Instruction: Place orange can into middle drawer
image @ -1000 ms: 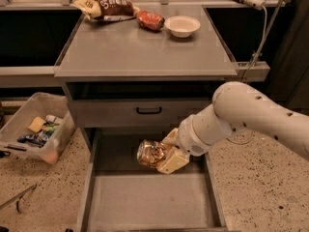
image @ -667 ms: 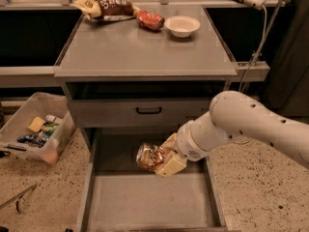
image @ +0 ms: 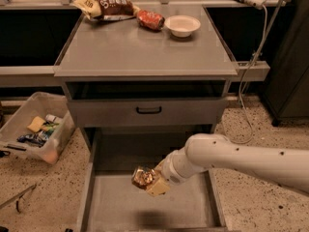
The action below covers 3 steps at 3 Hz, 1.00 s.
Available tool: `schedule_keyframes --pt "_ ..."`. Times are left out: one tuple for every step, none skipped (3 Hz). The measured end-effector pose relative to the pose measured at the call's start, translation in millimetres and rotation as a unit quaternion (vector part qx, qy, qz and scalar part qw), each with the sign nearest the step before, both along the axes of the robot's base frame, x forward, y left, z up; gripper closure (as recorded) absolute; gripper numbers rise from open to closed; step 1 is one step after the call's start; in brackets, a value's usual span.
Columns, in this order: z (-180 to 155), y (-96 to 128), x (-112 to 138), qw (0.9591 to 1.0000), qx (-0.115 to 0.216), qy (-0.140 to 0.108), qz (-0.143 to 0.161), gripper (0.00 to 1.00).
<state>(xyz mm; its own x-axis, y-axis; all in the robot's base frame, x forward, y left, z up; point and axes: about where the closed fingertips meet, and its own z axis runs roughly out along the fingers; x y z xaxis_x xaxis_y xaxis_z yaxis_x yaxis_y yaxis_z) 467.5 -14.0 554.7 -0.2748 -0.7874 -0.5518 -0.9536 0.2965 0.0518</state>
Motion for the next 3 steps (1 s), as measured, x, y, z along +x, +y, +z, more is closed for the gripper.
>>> schedule_keyframes --pt "-59.8 7.0 9.5 0.9986 0.0 0.012 -0.052 1.0" --pt "-54.4 14.1 28.6 0.996 0.021 -0.006 -0.086 1.0" --pt "-54.5 14.1 28.6 0.996 0.021 -0.006 -0.086 1.0"
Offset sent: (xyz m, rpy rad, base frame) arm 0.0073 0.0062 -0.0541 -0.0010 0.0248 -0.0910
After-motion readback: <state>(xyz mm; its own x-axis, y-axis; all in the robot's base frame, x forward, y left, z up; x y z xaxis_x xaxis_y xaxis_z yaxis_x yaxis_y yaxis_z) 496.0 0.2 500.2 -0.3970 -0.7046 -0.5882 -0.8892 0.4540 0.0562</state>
